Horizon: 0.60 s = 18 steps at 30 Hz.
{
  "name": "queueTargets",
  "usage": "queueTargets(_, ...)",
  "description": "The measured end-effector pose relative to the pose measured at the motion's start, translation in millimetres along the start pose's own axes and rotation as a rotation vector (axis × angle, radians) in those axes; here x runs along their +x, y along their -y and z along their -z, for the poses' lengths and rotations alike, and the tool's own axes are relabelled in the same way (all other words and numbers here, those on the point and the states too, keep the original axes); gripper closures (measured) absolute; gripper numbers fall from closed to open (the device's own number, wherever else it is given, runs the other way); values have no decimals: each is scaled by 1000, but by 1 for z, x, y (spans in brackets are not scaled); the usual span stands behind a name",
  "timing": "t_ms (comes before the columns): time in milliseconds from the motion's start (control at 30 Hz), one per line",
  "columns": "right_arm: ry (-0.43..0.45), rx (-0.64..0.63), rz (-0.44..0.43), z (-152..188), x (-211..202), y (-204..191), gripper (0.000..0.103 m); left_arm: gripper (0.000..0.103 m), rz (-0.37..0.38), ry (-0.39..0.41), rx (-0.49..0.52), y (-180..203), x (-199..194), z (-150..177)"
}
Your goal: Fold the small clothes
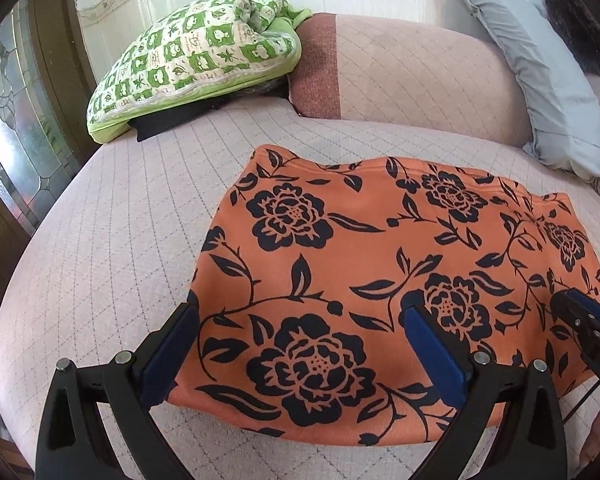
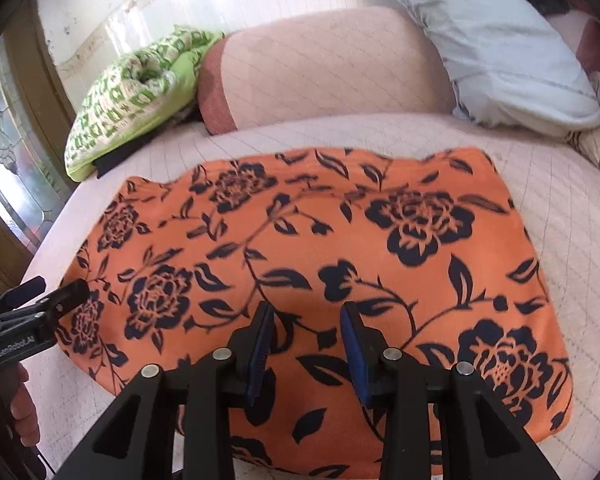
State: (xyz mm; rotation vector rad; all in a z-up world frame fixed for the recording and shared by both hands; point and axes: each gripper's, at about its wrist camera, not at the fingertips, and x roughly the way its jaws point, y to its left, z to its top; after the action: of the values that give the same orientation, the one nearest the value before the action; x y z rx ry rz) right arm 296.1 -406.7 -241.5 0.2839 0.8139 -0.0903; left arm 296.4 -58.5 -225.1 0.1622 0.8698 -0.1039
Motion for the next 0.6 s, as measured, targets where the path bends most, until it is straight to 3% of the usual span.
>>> queueTargets(167, 17, -16, -22, -2, -5, -4, 65, 0, -3, -13, -28, 1, 0, -3)
queueTargets(267, 16, -25, -35, -2, -7, -7, 65, 0, -6, -30, -95, -10, -5, -1)
queueTargets(467, 12, -18, -56, 2, -11, -10, 65, 0, -6, -109, -444, -82, -10, 37)
queueTargets(600, 15, -16, -64, 7, -14, -14, 65, 0, 87, -182, -601, -98, -12, 66)
